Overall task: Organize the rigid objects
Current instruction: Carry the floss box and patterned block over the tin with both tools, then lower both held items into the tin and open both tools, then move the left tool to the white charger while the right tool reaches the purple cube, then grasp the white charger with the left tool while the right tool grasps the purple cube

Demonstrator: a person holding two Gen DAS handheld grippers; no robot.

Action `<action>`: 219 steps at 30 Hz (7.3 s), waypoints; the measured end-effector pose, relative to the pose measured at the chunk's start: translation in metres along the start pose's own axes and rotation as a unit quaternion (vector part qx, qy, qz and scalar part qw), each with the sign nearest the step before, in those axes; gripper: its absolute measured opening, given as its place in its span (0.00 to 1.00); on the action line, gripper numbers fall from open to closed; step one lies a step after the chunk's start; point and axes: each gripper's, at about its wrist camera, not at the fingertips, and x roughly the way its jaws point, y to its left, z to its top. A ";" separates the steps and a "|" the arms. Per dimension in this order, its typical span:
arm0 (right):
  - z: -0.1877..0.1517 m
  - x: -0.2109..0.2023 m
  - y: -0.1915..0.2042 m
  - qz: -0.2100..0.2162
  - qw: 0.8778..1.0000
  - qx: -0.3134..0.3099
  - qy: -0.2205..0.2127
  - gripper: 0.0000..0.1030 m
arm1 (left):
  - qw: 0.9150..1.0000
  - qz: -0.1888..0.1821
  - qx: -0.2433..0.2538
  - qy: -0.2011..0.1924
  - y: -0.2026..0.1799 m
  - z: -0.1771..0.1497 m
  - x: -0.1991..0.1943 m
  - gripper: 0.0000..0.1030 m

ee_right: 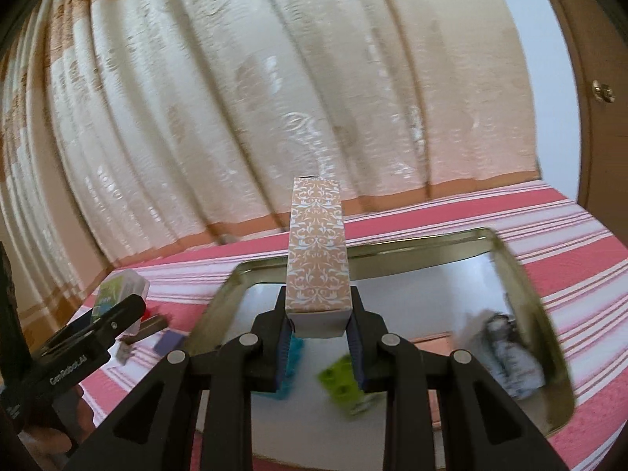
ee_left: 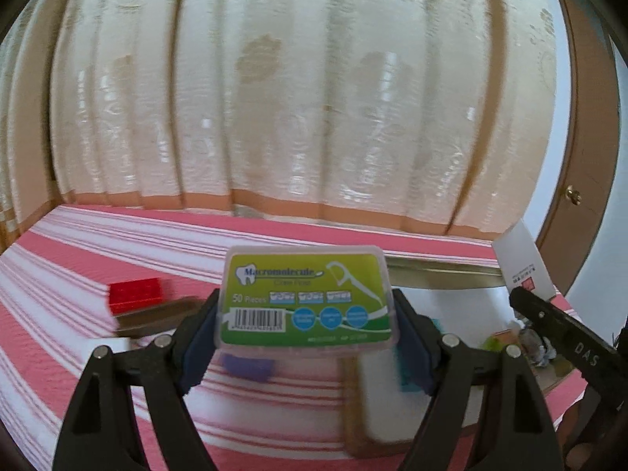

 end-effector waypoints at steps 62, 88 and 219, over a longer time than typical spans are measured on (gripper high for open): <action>0.011 0.010 -0.055 -0.187 0.982 -0.029 0.001 0.75 | 0.998 0.022 0.062 0.017 -0.102 -0.015 0.043 0.99; 0.005 -0.020 -0.039 -0.179 0.979 -0.018 -0.098 0.75 | 0.998 0.057 0.034 -0.010 -0.047 -0.022 0.021 0.99; -0.061 0.088 0.218 -0.008 0.989 -0.105 0.108 0.75 | 0.979 0.042 -0.123 0.154 0.215 -0.010 0.021 0.20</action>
